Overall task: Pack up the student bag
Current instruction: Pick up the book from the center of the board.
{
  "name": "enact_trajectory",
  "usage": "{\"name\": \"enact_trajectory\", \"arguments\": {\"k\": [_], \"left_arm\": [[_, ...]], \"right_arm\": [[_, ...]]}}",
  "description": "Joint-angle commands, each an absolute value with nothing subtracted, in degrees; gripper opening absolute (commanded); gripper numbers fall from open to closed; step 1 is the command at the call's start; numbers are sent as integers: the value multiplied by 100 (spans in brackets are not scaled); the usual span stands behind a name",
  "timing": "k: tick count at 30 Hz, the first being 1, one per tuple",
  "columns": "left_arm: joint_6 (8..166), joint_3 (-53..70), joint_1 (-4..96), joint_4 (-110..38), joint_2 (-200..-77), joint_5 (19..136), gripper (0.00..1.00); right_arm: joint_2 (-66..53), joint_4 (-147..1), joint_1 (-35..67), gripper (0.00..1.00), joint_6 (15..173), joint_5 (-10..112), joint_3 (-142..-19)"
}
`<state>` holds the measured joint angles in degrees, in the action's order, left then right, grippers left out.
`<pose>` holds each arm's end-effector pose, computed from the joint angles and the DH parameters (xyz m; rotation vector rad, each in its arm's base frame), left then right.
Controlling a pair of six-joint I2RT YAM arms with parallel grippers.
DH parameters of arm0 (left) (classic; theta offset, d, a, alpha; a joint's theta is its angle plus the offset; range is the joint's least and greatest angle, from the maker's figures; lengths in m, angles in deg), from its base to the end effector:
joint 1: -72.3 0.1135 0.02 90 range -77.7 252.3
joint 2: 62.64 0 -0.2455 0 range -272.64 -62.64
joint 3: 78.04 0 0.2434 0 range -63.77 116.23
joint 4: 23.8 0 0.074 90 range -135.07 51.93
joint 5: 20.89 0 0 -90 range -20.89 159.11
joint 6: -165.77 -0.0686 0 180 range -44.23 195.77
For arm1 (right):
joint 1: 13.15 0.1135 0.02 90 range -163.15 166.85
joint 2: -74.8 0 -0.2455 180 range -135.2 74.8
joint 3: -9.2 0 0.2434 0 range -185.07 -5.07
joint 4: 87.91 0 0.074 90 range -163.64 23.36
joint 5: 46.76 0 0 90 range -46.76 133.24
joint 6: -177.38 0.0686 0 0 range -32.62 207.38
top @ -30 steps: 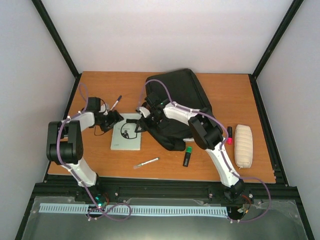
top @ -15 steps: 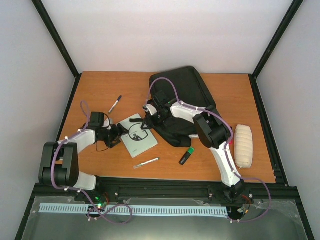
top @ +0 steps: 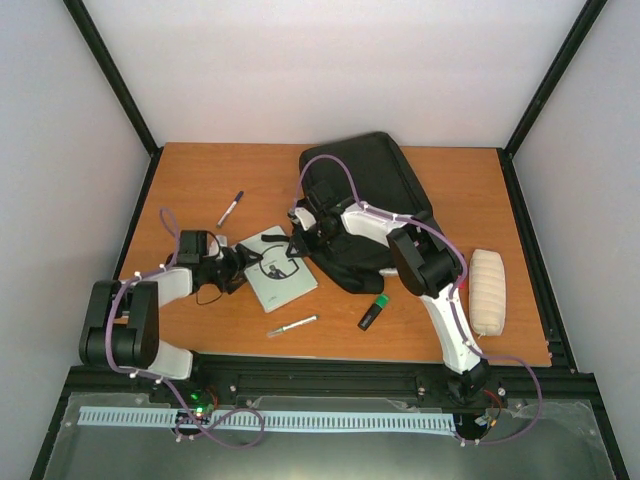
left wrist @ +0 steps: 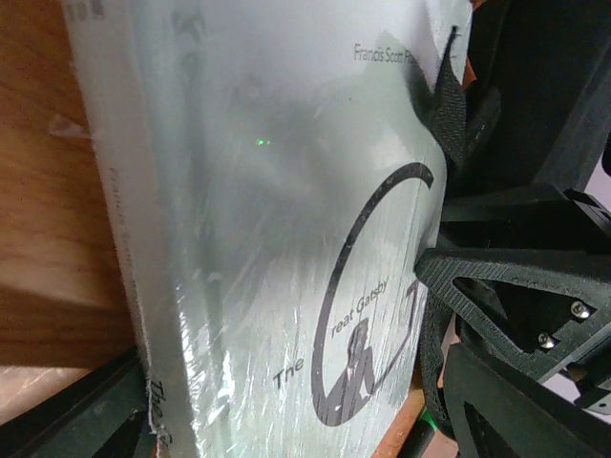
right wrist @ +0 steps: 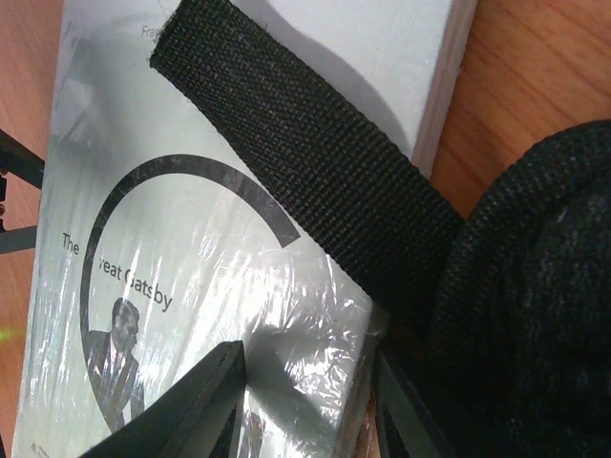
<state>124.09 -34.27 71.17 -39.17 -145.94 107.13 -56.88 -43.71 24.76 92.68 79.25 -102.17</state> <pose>0.2518 -0.0472 0.0976 -0.7873 2.5158 -1.1667 0.3439 0.3189 0.0955 -0.9723 2.5994 1.0669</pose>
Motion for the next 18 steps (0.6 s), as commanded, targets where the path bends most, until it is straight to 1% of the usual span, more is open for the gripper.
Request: {"name": "enact_trajectory", "arguments": {"k": [1, 3, 6, 9, 13, 18], "left_arm": [[12541, -3595, 7005, -3611, -14355, 10811, 82], [12548, -3466, 6991, -3606, -13930, 10821, 82], [12564, -3157, 6990, -4008, -13372, 10746, 81], [12753, -2982, 6985, -4230, -13051, 10684, 81], [13144, -3046, 6989, -4126, -12877, 10613, 77], [13251, -3050, 6977, -4444, -13017, 10488, 72]], "right_arm": [[-6272, -3814, 2684, 37, 9187, 7757, -10156], [-6304, -3806, 2738, 38, 9194, 7860, -10212], [-6290, -3795, 2772, 38, 9194, 7868, -10258], [-6257, -3800, 2772, 38, 9186, 7918, -10269], [-6202, -3842, 2772, 39, 9196, 8097, -10246], [-6176, -3858, 2772, 39, 9219, 8180, -10236]]}}
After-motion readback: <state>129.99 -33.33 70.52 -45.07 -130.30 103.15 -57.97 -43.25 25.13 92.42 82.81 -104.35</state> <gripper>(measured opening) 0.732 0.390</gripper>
